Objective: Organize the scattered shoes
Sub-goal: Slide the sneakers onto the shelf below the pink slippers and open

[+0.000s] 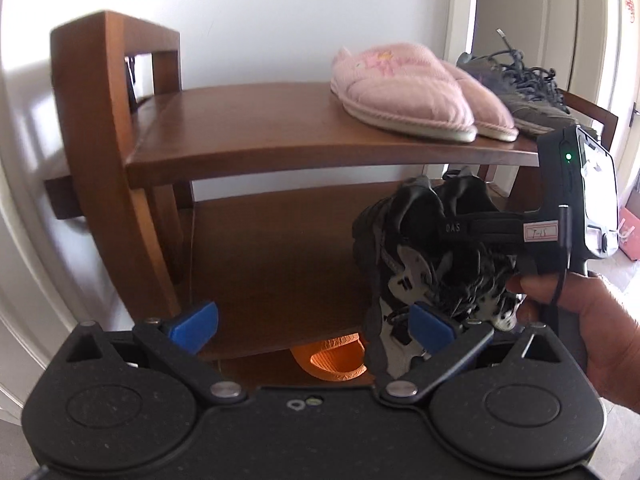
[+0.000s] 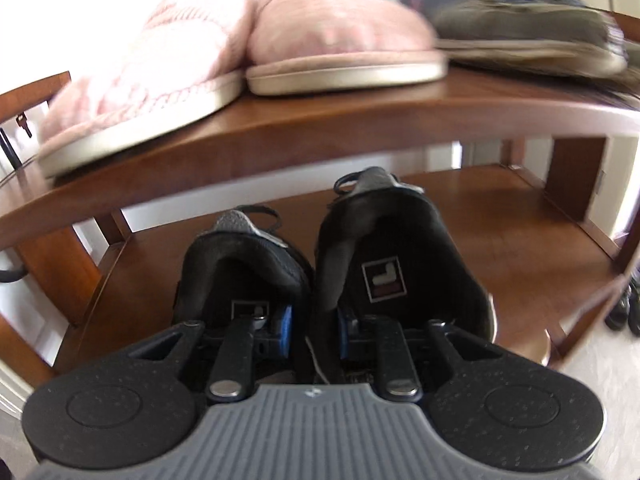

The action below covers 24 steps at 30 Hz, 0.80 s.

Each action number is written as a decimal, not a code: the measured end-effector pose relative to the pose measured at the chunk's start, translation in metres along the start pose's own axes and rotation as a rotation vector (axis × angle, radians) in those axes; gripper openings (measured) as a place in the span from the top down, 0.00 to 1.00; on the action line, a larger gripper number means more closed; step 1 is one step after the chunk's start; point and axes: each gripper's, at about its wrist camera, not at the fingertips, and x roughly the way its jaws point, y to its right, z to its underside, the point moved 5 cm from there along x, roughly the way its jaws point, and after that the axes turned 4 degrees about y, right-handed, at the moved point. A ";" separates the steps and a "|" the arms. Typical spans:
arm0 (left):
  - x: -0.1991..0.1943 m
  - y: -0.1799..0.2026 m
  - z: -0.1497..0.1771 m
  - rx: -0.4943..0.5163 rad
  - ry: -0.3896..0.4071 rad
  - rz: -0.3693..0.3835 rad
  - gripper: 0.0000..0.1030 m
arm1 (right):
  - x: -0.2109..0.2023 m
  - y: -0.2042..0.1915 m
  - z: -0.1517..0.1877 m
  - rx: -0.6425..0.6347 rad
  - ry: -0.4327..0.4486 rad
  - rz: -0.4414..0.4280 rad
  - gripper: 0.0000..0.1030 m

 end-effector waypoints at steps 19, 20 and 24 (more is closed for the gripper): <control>0.033 0.024 -0.001 0.028 -0.054 -0.018 0.01 | 0.042 0.031 -0.033 0.096 0.081 0.021 0.52; 0.032 0.024 -0.001 0.021 -0.056 -0.035 0.01 | 0.035 0.031 -0.034 0.091 0.093 0.005 0.51; 0.029 0.030 0.007 -0.008 -0.080 -0.103 0.01 | 0.011 0.033 -0.036 0.055 0.152 -0.037 0.21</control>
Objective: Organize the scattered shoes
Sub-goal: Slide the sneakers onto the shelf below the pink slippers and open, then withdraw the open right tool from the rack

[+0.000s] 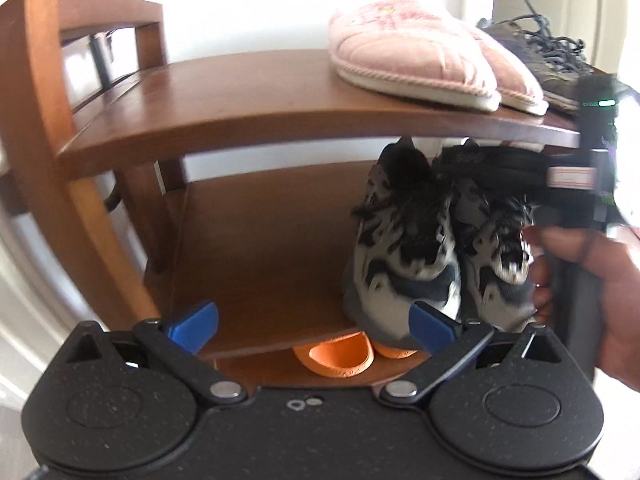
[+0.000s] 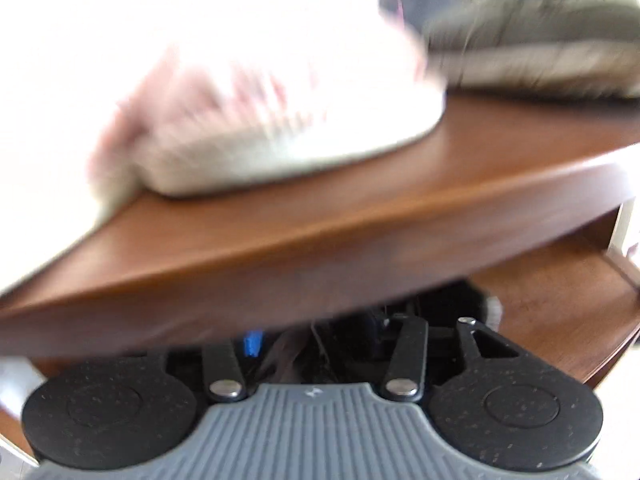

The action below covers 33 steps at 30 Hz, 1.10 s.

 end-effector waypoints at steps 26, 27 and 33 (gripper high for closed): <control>0.039 0.061 0.030 0.176 -0.147 0.134 0.30 | -0.081 0.043 0.111 0.009 -0.381 -0.116 0.70; 0.043 0.062 0.028 0.174 -0.151 0.146 0.33 | -0.079 0.045 0.110 0.023 -0.382 -0.110 0.70; 0.056 0.076 0.016 0.101 -0.152 0.196 0.35 | -0.068 0.060 0.097 0.018 -0.343 -0.071 0.70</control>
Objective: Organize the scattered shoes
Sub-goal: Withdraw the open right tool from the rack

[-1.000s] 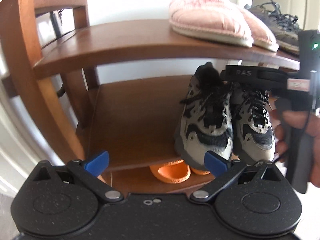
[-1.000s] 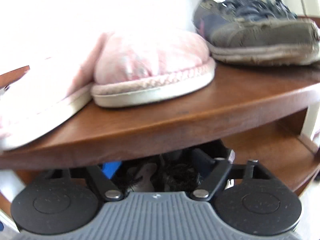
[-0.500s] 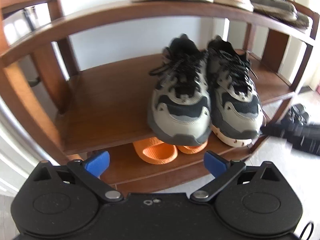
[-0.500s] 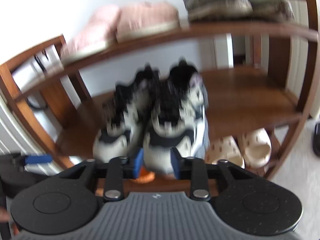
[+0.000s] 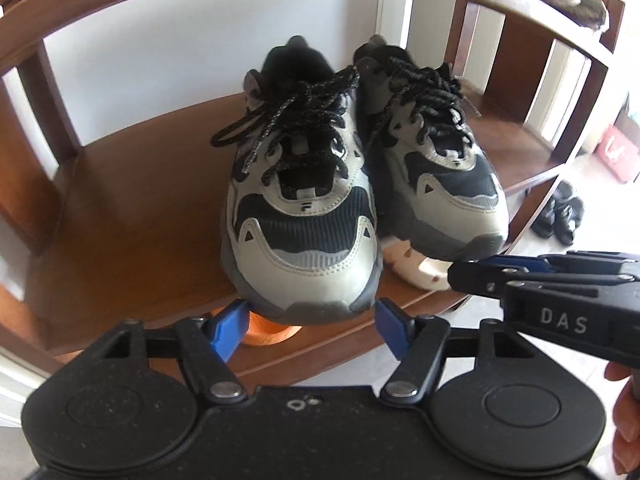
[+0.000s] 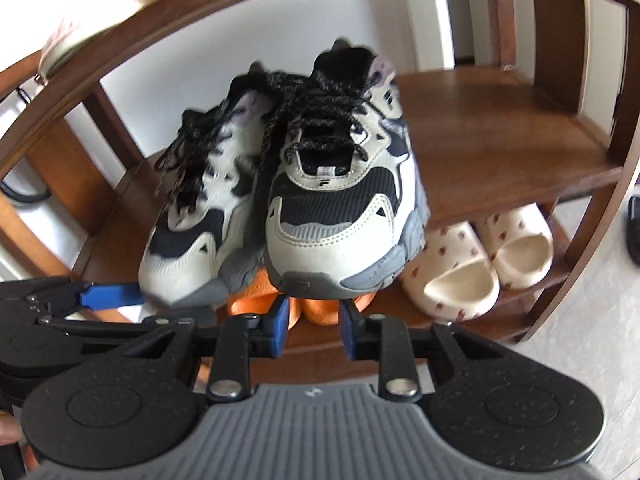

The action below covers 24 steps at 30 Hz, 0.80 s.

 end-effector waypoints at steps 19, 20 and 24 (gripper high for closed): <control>-0.030 0.022 -0.005 -0.017 -0.106 -0.126 0.10 | -0.024 0.024 -0.009 0.041 -0.100 0.064 0.36; -0.039 0.023 -0.007 -0.020 -0.118 -0.134 0.08 | -0.035 0.020 -0.001 0.055 -0.146 0.063 0.32; -0.083 0.032 -0.024 -0.001 -0.136 -0.165 0.03 | -0.078 0.005 0.005 0.091 -0.242 0.013 0.30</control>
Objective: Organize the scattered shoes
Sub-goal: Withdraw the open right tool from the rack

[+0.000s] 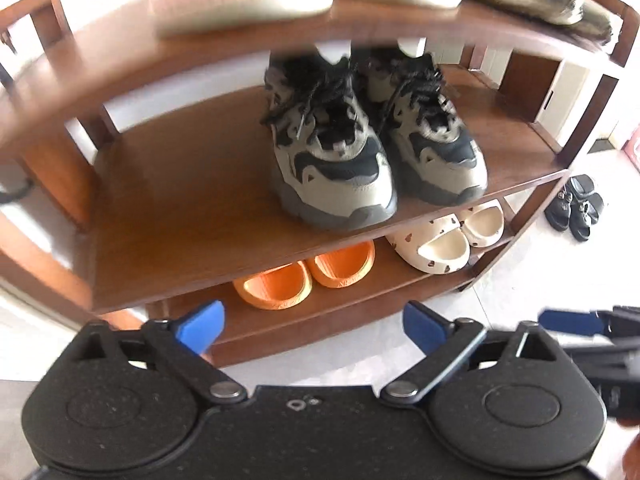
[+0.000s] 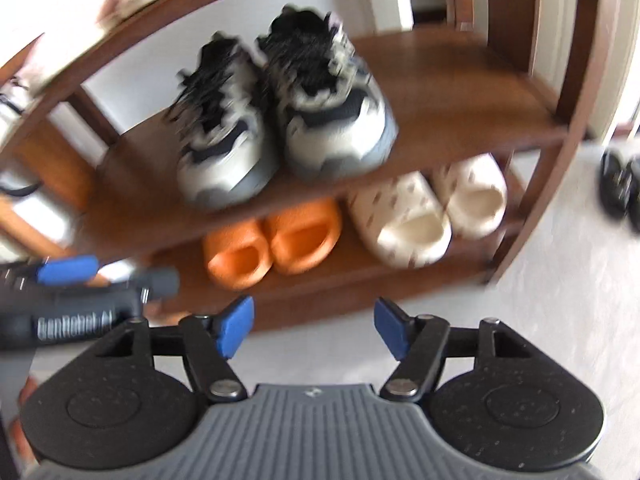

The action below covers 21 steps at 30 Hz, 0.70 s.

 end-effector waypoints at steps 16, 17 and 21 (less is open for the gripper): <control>-0.150 0.012 -0.089 -0.142 0.192 -0.076 0.00 | -0.141 -0.042 -0.071 -0.139 0.107 -0.094 0.24; -0.157 0.012 -0.091 -0.146 0.202 -0.087 0.00 | -0.146 -0.043 -0.071 -0.142 0.108 -0.097 0.24; -0.178 0.009 -0.097 -0.185 0.221 -0.103 0.00 | -0.162 -0.047 -0.071 -0.142 0.096 -0.107 0.24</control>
